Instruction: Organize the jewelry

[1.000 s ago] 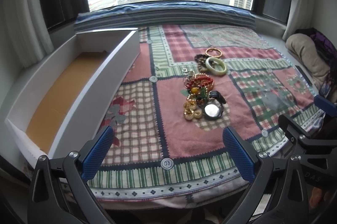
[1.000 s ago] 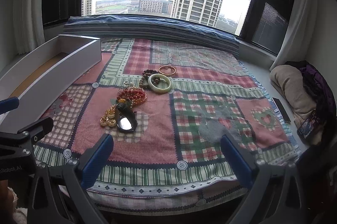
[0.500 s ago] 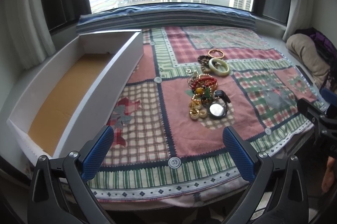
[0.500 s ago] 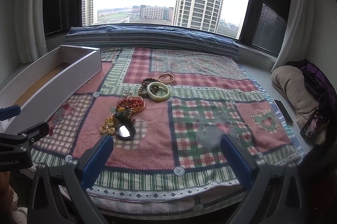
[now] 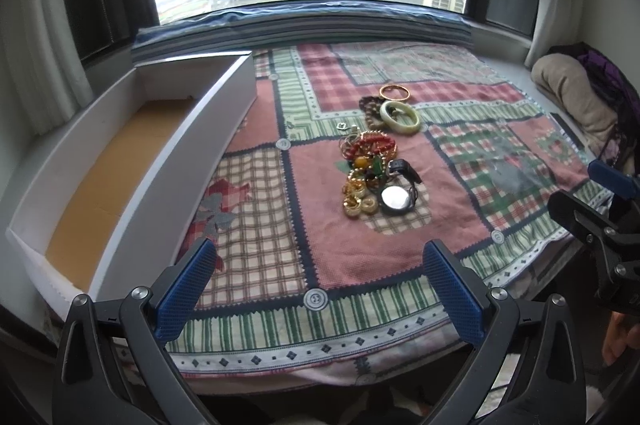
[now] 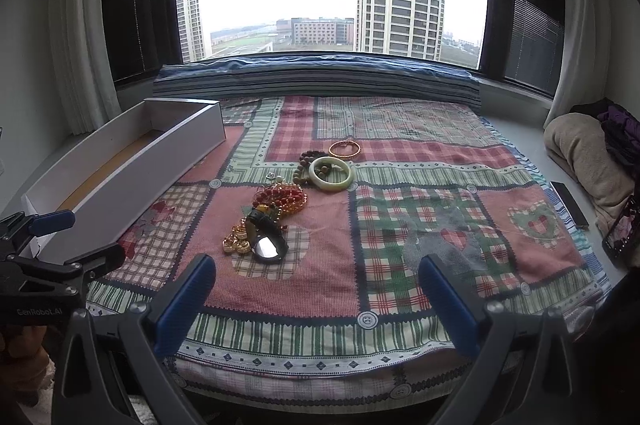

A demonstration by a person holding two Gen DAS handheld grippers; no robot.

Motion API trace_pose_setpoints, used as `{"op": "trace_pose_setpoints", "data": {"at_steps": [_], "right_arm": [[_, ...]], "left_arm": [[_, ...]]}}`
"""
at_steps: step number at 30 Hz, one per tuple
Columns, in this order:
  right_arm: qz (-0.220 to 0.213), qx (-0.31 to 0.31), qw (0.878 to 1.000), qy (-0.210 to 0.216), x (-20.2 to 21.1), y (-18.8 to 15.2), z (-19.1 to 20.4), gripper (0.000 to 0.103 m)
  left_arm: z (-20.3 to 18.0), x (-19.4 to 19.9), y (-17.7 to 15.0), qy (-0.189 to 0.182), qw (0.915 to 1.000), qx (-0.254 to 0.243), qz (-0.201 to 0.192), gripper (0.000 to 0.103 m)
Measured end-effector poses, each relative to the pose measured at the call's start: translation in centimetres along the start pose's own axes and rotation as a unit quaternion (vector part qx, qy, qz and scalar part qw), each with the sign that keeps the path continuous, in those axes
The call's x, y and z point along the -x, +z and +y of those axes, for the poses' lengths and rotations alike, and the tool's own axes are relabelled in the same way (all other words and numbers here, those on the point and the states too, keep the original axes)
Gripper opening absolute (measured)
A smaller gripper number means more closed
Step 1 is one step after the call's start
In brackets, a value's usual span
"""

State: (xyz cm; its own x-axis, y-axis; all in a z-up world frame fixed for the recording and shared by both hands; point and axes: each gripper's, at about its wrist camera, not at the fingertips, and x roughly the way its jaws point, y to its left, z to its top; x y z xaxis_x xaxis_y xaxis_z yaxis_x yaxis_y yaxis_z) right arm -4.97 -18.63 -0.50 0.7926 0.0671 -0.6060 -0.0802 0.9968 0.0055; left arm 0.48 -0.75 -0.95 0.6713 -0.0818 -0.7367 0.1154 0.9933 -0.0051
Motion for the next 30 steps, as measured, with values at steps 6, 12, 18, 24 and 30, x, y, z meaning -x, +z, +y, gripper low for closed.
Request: {"op": "trace_pose_setpoints", "data": {"at_steps": [6, 12, 18, 24, 30], "right_arm": [[0.008, 0.005, 0.999, 0.043, -0.6, -0.3, 0.7, 0.103], [0.015, 0.029, 0.999, 0.031, -0.9, -0.6, 1.4, 0.103], [0.024, 0.040, 0.998, 0.037, -1.2, -0.8, 1.6, 0.103], [0.024, 0.040, 0.998, 0.031, -1.1, -0.9, 1.7, 0.103], [0.026, 0.037, 0.998, 0.031, -0.9, -0.9, 1.8, 0.103]], "left_arm": [[0.1, -0.2, 0.0, 0.002, 1.0000, 0.004, 0.006, 0.103], [0.1, -0.3, -0.1, 0.012, 0.9999, 0.001, 0.007, 0.103], [0.1, -0.5, -0.1, 0.020, 0.9997, 0.000, 0.011, 0.103], [0.0, -0.4, -0.2, 0.021, 0.9997, -0.001, 0.010, 0.103], [0.0, -0.3, -0.2, 0.023, 0.9997, 0.000, 0.009, 0.103]]}}
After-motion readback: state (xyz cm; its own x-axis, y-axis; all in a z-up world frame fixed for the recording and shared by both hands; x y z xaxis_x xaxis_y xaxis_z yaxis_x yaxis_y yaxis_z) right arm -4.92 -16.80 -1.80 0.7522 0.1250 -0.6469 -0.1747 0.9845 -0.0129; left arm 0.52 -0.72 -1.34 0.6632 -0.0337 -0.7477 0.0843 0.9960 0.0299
